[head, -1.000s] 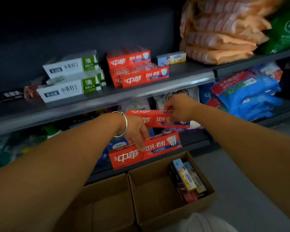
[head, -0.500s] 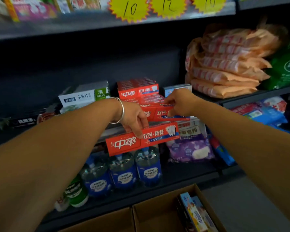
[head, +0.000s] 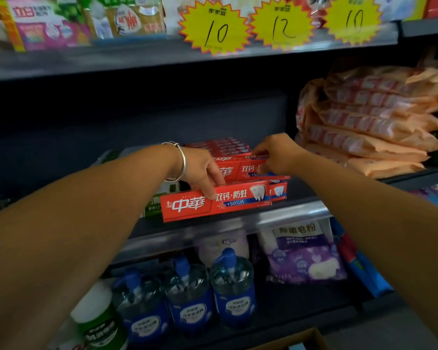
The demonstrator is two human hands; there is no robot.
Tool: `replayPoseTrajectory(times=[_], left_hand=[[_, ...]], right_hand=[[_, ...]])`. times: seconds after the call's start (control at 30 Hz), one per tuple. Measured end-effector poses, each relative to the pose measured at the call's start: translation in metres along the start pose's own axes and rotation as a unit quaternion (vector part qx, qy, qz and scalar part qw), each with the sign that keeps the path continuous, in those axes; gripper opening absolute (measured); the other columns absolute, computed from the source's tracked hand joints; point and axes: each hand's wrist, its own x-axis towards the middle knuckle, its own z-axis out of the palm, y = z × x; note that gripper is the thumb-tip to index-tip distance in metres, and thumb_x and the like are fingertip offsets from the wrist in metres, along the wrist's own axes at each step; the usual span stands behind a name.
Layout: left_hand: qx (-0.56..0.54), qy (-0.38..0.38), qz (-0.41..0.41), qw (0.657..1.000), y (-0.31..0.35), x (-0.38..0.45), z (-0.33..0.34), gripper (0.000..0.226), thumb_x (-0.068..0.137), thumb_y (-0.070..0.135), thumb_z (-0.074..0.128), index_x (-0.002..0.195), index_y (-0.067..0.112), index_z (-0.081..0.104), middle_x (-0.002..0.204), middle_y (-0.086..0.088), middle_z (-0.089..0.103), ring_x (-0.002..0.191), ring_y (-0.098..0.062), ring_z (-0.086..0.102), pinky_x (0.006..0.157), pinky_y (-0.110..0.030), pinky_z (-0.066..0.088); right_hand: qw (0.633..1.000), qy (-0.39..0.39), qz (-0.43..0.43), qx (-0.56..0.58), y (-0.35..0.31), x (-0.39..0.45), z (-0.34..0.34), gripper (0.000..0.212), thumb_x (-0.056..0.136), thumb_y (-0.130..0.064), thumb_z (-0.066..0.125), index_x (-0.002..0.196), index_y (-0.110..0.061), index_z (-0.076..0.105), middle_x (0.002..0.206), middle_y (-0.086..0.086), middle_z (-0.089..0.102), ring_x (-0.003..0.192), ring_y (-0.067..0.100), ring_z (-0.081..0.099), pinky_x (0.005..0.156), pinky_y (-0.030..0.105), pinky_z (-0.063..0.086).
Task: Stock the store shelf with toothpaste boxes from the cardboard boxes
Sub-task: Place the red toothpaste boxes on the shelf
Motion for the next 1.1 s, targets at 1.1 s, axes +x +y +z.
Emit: replayPoseTrajectory(times=[1.1], left_hand=[[0.035, -0.021, -0.010, 0.999, -0.053, 0.100, -0.046, 0.043, 0.074, 0.022, 0.077, 0.115, 0.023, 0.066, 0.097, 0.008, 0.071, 0.092, -0.015, 0.069, 0.088, -0.031, 0.054]], right_hand=[[0.998, -0.013, -0.010, 0.054, 0.025, 0.132, 0.063, 0.038, 0.089, -0.017, 0.062, 0.127, -0.015, 0.058, 0.133, 0.005, 0.056, 0.122, 0.024, 0.052, 0.107, 0.033, 0.039]])
